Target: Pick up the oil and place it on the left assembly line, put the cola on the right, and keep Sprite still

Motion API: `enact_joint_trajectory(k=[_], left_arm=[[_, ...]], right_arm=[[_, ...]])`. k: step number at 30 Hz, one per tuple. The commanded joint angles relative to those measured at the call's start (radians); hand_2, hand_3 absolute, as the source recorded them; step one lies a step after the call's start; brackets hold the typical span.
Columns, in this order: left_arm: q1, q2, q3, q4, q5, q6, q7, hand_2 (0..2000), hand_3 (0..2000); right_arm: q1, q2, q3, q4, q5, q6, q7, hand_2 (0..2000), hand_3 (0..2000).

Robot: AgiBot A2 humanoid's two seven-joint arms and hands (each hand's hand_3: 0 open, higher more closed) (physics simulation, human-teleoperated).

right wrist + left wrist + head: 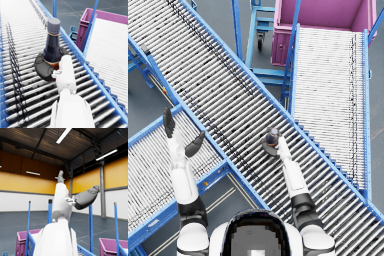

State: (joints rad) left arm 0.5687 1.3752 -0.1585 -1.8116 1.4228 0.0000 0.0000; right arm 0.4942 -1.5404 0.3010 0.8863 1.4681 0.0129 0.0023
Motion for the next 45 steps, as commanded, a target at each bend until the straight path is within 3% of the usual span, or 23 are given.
enact_joint_trajectory(k=[1,5,7,8,9,11,12,14,21,23,29,30,31,35,38,39,45], left_arm=[[0.002,0.0,0.001,-0.002,0.0,0.0,0.0,0,0],[0.018,-0.003,-0.002,-0.022,0.0,0.0,0.0,0,0],[0.021,-0.004,-0.009,-0.034,0.0,0.0,0.0,0,0],[0.006,0.0,-0.003,-0.021,0.0,0.0,0.0,0,0],[0.023,-0.004,0.003,-0.038,0.0,0.0,0.0,0,0],[0.027,-0.004,0.014,-0.046,0.0,0.0,0.0,0,0],[0.024,-0.003,0.019,-0.052,0.0,0.0,0.0,0,0],[0.011,0.0,0.013,-0.043,0.0,0.0,0.0,0,0],[0.034,-0.001,0.063,-0.034,0.0,0.0,0.0,0,0],[0.019,0.002,0.057,-0.038,0.0,0.0,0.0,0,0],[0.058,0.004,0.097,-0.035,0.0,0.0,0.0,0,0],[0.061,0.004,0.097,-0.035,0.0,0.0,0.0,0,0],[0.039,0.006,0.091,-0.035,0.0,0.0,0.0,0,0],[0.044,0.007,0.095,-0.036,0.0,0.0,0.0,0,0],[0.046,0.009,0.084,-0.044,0.0,0.0,0.0,0,0],[0.038,0.01,0.09,-0.04,0.0,0.0,0.0,0,0],[0.055,0.012,0.088,-0.035,0.0,0.0,0.0,0,0]], right_arm=[[0.055,-0.015,-0.055,-0.064,0.0,-0.015,0.002,2000,1960],[0.066,-0.026,-0.08,-0.099,-0.001,-0.019,0.011,2000,2000],[0.061,-0.029,-0.114,-0.006,-0.001,-0.013,0.014,2000,2000],[0.112,0.116,0.123,0.044,-0.001,-0.014,0.011,2000,2000],[0.091,0.004,-0.165,0.101,-0.002,-0.003,0.012,2000,2000],[0.114,0.005,-0.267,0.193,0.0,0.044,0.008,2000,2000],[0.117,0.006,-0.296,0.226,0.0,0.089,0.005,2000,2000],[0.116,0.008,-0.324,0.304,0.0,0.117,0.0,2000,2000],[0.212,0.035,-0.46,0.369,0.0,0.05,-0.007,2000,2000],[0.269,0.055,-0.509,0.315,0.0,0.043,-0.007,2000,2000],[0.45,0.128,-0.653,-0.027,0.0,0.029,-0.007,2000,2000],[0.484,0.142,-0.664,-0.086,0.0,0.025,-0.007,639,1673],[0.521,0.157,-0.674,-0.15,0.0,0.014,-0.006,0,1347],[0.719,0.23,-0.672,-0.412,-0.001,-0.006,-0.003,0,40],[0.765,0.241,-0.635,-0.407,-0.002,-0.01,-0.003,0,0],[0.739,0.234,-0.614,-0.345,-0.002,-0.011,-0.003,0,0],[0.529,0.202,-0.5,0.225,-0.001,-0.013,-0.002,0,0]])
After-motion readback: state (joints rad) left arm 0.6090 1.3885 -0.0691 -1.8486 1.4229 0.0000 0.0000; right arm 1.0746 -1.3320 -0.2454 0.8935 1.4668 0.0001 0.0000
